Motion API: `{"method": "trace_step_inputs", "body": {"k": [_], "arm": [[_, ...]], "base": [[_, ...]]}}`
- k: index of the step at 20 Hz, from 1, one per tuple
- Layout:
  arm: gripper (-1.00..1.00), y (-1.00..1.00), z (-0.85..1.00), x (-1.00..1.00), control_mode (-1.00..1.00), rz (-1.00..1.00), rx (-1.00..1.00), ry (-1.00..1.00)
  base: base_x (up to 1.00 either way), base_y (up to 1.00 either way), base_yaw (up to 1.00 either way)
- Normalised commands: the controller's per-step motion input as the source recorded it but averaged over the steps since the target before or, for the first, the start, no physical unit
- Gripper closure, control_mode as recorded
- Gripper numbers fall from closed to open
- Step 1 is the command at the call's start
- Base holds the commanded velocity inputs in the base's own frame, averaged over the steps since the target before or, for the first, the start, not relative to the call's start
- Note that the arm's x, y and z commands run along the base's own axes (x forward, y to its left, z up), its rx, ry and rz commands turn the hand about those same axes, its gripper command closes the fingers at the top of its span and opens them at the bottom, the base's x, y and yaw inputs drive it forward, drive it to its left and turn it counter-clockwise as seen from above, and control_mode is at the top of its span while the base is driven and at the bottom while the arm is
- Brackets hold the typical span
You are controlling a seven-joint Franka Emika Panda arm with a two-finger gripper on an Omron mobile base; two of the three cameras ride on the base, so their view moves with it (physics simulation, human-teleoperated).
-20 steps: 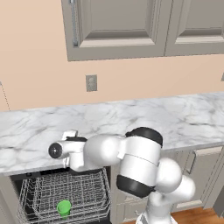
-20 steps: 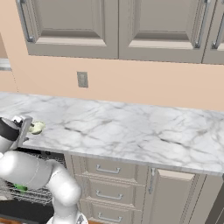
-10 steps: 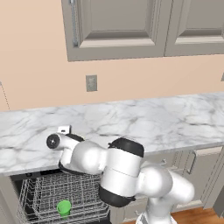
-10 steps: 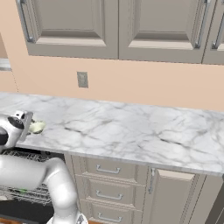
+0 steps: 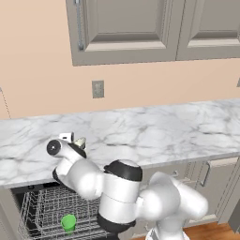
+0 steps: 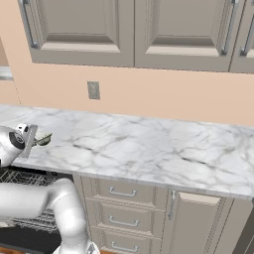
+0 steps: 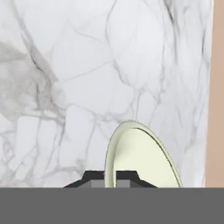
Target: Pick up the cup and bowl from the counter, place them in the dishwasher, and close the dishwasher door.
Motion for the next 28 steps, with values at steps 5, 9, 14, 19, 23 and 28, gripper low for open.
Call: {"method": "trace_step_inputs", "body": {"k": [5,9,14,19,23,28], "arm": [[1.00,0.14,-0.01,-0.01,-1.00,0.00,0.00,-0.01],[1.00,0.40,0.08,-0.39,-1.00,0.00,0.00,-0.07],[1.00,0.37,0.10,-0.45,-1.00,0.00,0.04,-0.02],[1.00,0.21,0.01,-0.45,-1.00,0.00,0.08,0.00],[1.00,0.01,0.00,-0.56,-1.00,0.00,0.08,0.00],[1.00,0.00,0.00,-0.73,-1.00,0.00,0.10,0.00]], "base": [[0.00,0.00,0.00],[0.00,0.00,0.00],[0.00,0.00,0.00],[0.00,0.00,0.00],[0.00,0.00,0.00],[0.00,0.00,0.00]]}}
